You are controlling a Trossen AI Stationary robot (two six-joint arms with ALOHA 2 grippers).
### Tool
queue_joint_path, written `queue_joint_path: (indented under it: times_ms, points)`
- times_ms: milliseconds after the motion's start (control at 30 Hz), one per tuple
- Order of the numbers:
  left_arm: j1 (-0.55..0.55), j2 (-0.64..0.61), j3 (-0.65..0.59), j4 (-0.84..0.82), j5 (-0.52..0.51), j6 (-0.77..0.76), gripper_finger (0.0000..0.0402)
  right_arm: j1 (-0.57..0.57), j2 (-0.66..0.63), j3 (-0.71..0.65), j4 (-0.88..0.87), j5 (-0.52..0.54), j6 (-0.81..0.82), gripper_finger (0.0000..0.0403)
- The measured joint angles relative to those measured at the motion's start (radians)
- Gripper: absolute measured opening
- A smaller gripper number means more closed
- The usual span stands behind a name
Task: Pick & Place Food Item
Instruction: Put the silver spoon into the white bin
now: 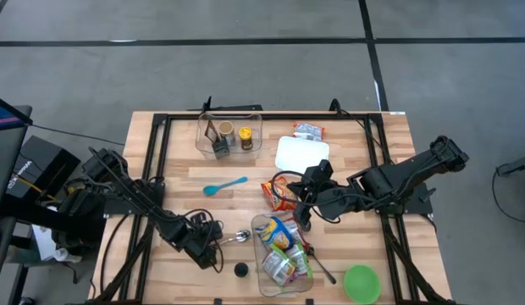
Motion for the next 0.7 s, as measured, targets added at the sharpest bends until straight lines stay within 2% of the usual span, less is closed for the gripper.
queue_joint_path:
  times_ms: [500,700]
  points:
    - [0.000,0.000,-0.001,-0.018,0.000,0.003,0.0225,0.000,0.000,0.000,0.000,0.000,0.000,0.0001]
    - [0.000,0.042,0.004,-0.017,0.019,0.004,0.0225,0.000,0.000,0.000,0.001,0.000,0.000,0.0001]
